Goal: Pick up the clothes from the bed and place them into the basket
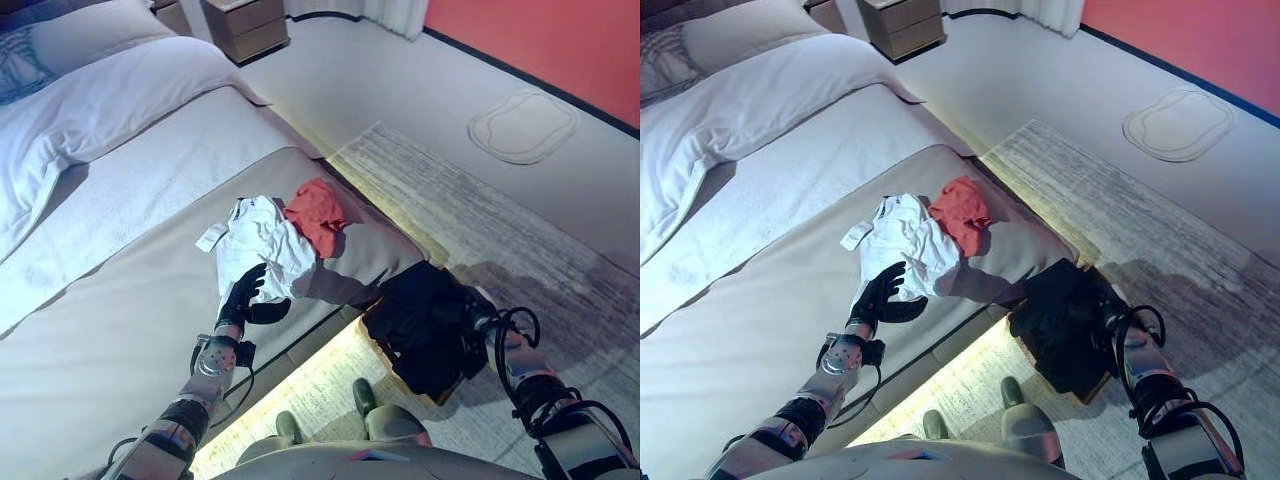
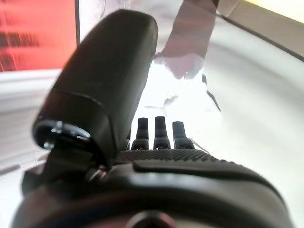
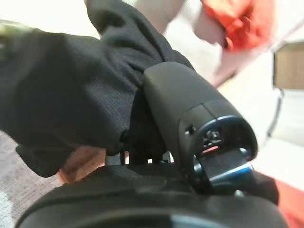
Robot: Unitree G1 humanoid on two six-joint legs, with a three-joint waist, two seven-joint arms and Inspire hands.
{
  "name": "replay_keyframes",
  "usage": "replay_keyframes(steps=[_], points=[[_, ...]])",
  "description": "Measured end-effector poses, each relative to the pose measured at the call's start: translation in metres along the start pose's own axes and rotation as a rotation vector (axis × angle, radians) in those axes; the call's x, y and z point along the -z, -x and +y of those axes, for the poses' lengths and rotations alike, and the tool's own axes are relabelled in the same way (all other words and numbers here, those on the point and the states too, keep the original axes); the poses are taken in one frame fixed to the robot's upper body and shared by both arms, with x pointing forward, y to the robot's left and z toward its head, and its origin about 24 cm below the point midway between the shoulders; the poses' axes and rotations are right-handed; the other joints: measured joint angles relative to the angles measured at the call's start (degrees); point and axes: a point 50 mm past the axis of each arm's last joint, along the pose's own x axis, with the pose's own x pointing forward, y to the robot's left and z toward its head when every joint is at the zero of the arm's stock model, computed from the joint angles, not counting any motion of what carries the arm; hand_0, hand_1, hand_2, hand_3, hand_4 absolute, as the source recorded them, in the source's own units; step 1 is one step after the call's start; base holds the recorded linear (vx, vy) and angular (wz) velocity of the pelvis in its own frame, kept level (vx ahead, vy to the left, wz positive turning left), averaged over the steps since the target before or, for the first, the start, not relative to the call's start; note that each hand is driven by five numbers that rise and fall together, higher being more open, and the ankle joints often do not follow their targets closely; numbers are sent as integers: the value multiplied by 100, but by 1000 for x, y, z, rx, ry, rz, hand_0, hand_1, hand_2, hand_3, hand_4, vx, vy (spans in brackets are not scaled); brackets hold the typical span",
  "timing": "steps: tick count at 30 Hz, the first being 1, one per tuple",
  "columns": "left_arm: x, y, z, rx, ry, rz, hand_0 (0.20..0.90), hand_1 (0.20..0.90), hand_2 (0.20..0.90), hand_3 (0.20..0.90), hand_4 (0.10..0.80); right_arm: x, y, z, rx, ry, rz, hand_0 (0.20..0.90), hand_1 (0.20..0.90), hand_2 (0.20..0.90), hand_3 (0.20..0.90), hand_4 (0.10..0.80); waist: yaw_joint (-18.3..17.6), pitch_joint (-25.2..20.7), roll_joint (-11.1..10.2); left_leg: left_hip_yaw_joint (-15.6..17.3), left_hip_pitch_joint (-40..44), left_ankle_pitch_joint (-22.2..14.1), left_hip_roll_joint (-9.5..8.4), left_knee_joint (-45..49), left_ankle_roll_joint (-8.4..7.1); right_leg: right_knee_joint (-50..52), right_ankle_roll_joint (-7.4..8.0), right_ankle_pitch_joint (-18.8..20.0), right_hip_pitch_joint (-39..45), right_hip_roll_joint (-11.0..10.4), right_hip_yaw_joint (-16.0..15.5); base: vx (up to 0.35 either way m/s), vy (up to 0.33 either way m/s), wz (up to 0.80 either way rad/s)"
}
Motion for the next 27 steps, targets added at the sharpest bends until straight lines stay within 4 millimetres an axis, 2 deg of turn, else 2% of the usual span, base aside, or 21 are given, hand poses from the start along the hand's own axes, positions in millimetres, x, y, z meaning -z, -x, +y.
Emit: replay_keyframes(steps=[4,5,6,7,16,27], points=[[0,0,0,0,0,0,900,900,900,900,800,-1,-1,-1,6,1,0,300,300,300,200,100,77,-4,-6,-27,-1,0,-1,-1,0,-4,0,0,13,-4,-21,-5,-7,3],[0,0,0,0,0,0,900,900,900,900,800,-2,-1,-1,7,2,-2,326,326,326,230,130,79,-4,-7,-38,-1,0,0,-1,0,-4,0,0,16,-3,-29,1,-9,3],[0,0,0,1,0,0,900,900,900,900,800,-3,-1,-1,8,3,-1,719,719,719,689,589,78,-4,-7,-48,-1,0,1,-1,0,-7,0,0,21,-3,-37,2,-20,5],[0,0,0,3,0,0,900,900,900,900,800,-2,-2,-2,12,3,9,900,900,900,900,800,76,-5,-10,-64,0,2,4,-2,0,-16,0,0,35,-3,-52,2,-26,6],[0,0,-1,8,-2,1,900,900,900,900,800,23,-2,-12,70,12,162,900,900,900,900,800,89,-8,-25,-131,4,13,9,-2,-5,-18,1,-1,68,-2,-113,4,-14,4],[1,1,-2,29,-23,3,900,900,900,900,800,25,-1,-21,135,12,173,900,900,900,900,800,79,-56,-108,-131,15,13,10,-2,-4,-18,1,-1,78,-2,-113,0,0,0]])
